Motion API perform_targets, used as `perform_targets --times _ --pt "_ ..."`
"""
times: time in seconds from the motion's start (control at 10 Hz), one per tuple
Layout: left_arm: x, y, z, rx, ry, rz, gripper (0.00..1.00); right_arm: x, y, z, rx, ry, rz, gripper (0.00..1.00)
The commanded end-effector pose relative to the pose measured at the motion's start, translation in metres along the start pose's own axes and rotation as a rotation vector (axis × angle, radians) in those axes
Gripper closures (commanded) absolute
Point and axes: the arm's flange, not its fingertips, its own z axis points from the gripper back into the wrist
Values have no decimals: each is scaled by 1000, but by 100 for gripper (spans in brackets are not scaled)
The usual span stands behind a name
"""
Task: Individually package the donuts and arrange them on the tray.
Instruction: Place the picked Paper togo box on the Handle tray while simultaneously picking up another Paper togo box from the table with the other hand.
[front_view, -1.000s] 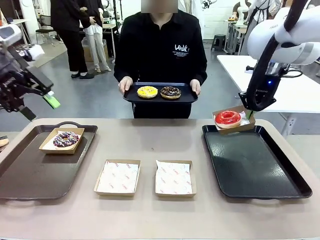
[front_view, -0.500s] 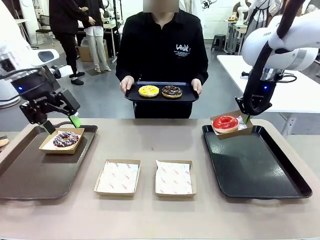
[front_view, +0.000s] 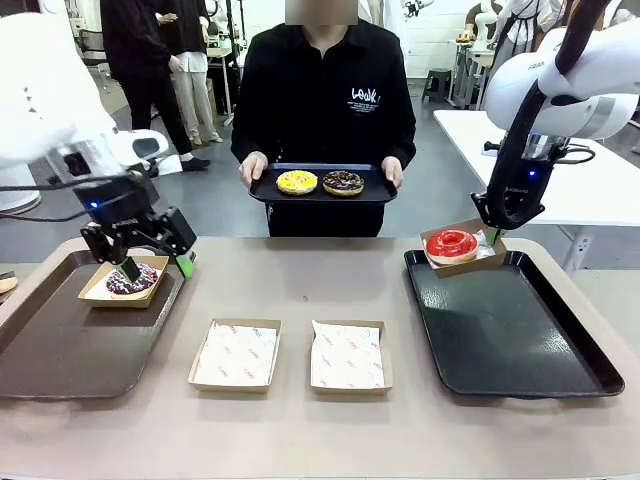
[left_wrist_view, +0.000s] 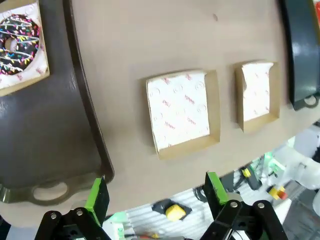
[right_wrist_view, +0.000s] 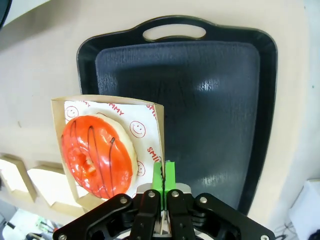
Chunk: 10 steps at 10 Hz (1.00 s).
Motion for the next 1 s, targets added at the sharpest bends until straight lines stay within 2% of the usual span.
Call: perform_targets --times 0.0,0.2,0.3,0.9 --pt "-1 -14 -21 85 -46 45 0 -1 0 2 1 -4 -7 99" --pt "-4 -23 -28 84 -49 55 0 -1 0 2 1 -4 -7 99" --pt "-1 -14 -18 50 -34 19 0 -1 0 2 1 -4 -7 99" --pt "-1 -14 -18 50 -34 19 0 -1 0 2 1 -4 -7 99"
